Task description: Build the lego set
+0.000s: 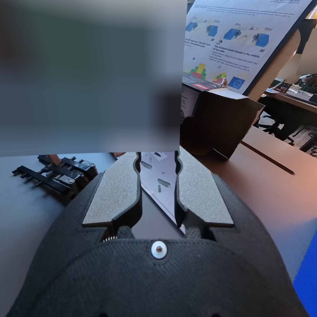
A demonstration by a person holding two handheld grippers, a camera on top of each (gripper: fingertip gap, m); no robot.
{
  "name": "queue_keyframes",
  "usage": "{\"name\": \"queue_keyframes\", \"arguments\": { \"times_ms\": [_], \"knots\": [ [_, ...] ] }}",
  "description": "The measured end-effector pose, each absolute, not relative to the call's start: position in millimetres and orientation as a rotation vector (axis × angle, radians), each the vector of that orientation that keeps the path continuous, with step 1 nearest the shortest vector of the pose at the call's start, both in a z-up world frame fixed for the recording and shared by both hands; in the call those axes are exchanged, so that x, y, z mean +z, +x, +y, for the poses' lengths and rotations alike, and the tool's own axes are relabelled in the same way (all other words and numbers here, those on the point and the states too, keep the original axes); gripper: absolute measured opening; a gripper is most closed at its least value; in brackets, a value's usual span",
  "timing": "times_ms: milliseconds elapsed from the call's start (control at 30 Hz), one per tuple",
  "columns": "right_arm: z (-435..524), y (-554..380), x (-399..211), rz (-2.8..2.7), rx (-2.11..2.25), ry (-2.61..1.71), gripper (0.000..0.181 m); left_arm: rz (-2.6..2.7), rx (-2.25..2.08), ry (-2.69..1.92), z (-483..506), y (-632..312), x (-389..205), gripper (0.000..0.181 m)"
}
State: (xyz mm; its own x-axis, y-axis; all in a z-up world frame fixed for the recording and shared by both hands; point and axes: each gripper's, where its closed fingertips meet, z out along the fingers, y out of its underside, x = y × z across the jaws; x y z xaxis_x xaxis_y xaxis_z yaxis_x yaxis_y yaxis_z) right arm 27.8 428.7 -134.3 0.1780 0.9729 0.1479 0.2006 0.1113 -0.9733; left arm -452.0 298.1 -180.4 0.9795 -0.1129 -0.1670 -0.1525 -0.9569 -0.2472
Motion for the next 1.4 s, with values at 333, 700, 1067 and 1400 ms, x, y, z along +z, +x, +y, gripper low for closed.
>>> {"name": "queue_keyframes", "arguments": {
  "times_ms": [333, 700, 1067, 1400],
  "knots": [
    [442, 30, -147, -1.278, 0.792, -1.368, 0.033, 0.241, 0.091, -2.843, 300, -431, -178, 0.048],
    [462, 37, -141, -1.151, 0.780, -1.399, 0.032, 0.397, -0.040, -2.932, 291, -402, -197, 0.029],
    [477, 46, -146, -1.099, 0.666, -1.451, 0.032, 0.322, -0.200, -3.038, 284, -415, -231, 0.028],
    [476, 45, -149, -1.115, 0.651, -1.457, 0.031, 0.373, -0.183, -3.027, 292, -409, -236, 0.020]
  ]
}}
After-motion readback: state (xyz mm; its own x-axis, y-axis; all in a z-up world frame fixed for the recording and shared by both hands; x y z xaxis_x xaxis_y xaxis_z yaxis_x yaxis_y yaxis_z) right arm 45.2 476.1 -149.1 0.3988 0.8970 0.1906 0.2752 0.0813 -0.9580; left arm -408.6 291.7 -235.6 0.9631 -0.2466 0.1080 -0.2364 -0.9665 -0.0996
